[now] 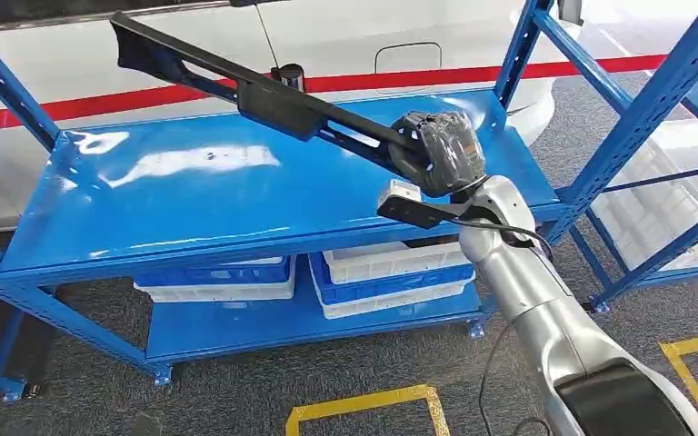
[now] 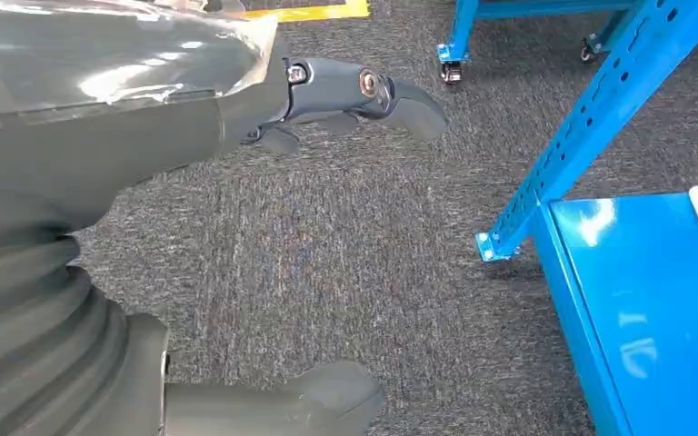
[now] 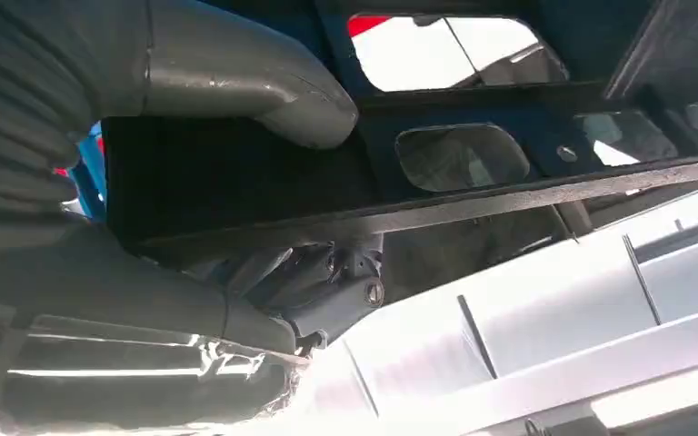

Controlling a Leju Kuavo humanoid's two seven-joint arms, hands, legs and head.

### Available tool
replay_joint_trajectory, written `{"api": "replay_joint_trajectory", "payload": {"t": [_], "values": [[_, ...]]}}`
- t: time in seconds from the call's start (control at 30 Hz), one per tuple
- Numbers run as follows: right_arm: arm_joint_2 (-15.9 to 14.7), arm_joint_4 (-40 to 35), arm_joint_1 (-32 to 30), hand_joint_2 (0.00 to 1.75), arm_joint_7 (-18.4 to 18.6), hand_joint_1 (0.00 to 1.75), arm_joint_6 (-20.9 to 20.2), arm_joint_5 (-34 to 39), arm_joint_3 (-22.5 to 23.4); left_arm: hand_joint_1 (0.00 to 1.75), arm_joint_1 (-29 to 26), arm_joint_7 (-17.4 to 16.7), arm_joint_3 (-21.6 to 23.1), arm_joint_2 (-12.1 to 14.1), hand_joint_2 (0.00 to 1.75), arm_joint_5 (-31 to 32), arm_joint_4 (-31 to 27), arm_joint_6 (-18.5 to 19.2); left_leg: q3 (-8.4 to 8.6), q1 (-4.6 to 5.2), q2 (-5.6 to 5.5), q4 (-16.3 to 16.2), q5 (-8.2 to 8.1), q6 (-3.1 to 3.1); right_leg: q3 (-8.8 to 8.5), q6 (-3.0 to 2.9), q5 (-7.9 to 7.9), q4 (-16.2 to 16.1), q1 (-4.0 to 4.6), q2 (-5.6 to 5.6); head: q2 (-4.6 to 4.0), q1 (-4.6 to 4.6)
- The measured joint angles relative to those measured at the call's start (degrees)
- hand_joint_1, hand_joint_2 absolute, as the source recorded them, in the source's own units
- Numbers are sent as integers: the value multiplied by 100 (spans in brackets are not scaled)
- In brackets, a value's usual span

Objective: Take the parts from the cabinet and place them on the table.

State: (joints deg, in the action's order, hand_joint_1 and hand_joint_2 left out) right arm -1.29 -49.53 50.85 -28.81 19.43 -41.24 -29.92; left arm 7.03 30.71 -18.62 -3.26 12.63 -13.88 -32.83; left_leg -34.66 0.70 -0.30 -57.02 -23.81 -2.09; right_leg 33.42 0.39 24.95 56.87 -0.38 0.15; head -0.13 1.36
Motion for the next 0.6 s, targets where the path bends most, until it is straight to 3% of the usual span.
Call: {"api": "replay_joint_trajectory", "payload": {"t": [0.33,0.53,0.57,0.6], "values": [[0,0,0,175,0,175,13,-111,-18,0,0,-13,-4,0,175,46,0,0,-9,10,-1,-13,-9,-7,-5,6,-4,-10,-10,0,0,0],[20,-6,-6,175,0,175,28,-190,-39,0,0,-22,-9,15,175,53,0,0,-17,30,-8,-20,-35,-96,-24,47,-20,-50,-28,-4,0,4],[31,-40,-12,175,2,175,35,-205,-39,0,-1,-26,-7,18,175,61,0,0,80,-17,-11,102,27,-144,-20,73,1,-45,31,-8,0,2],[22,-42,-13,175,2,175,53,-221,-39,0,0,-31,-9,11,175,61,0,0,123,-45,-11,155,45,-150,12,80,47,36,1,-21,0,-22]]}}
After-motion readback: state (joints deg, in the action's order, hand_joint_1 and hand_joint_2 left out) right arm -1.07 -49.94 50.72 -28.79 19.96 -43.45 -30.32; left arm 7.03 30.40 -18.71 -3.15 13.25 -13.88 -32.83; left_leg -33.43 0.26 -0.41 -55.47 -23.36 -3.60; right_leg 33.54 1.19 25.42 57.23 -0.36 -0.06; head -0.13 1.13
